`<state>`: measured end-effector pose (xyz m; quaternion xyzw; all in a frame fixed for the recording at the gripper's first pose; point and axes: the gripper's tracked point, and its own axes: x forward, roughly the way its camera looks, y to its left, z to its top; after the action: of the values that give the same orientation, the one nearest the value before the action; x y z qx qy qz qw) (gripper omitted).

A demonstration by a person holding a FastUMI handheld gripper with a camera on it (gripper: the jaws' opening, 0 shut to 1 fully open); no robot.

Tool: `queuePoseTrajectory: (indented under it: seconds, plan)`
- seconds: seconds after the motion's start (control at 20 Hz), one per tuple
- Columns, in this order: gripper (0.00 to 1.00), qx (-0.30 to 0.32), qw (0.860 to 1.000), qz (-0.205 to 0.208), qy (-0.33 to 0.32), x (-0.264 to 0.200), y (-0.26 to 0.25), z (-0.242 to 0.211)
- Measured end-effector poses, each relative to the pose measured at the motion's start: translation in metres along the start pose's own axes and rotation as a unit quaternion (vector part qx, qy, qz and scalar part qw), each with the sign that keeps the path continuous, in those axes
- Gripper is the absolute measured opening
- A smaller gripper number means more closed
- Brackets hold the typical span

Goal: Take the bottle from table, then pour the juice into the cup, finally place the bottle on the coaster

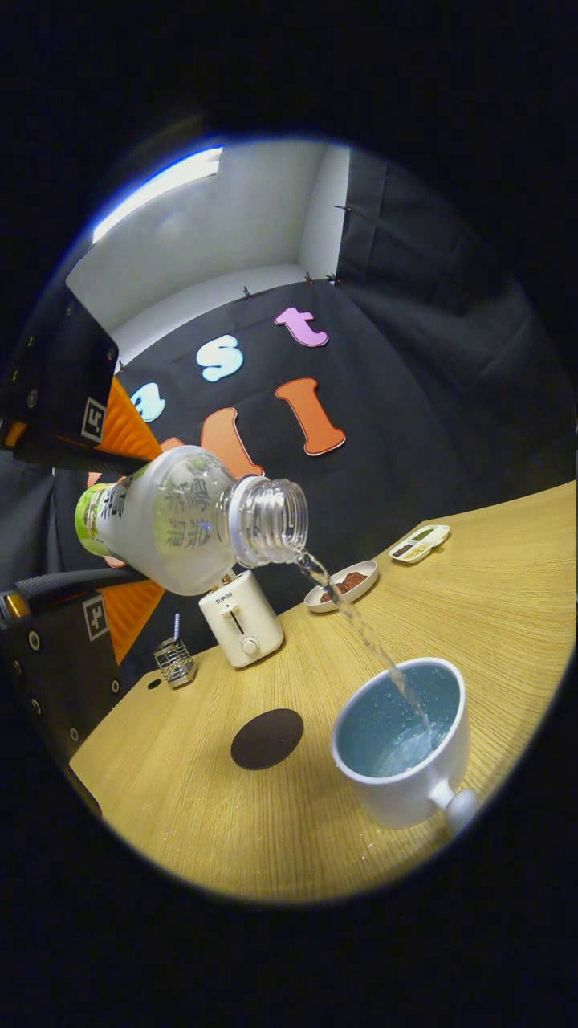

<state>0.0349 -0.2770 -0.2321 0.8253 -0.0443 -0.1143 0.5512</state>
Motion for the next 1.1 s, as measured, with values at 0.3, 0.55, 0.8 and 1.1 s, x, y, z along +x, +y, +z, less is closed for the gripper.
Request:
queuePoseTrajectory:
  seconds: [0.3,0.55,0.8,1.1]
  plan:
    - [0.54,0.019,1.000,0.007,-0.004,-0.001,0.007,0.004]
    - [0.54,0.035,0.999,0.014,-0.001,-0.002,0.010,0.004]
    - [0.54,0.047,0.999,0.023,0.003,-0.001,0.017,0.002]
    - [0.54,0.065,0.997,0.028,-0.003,-0.005,0.025,0.008]
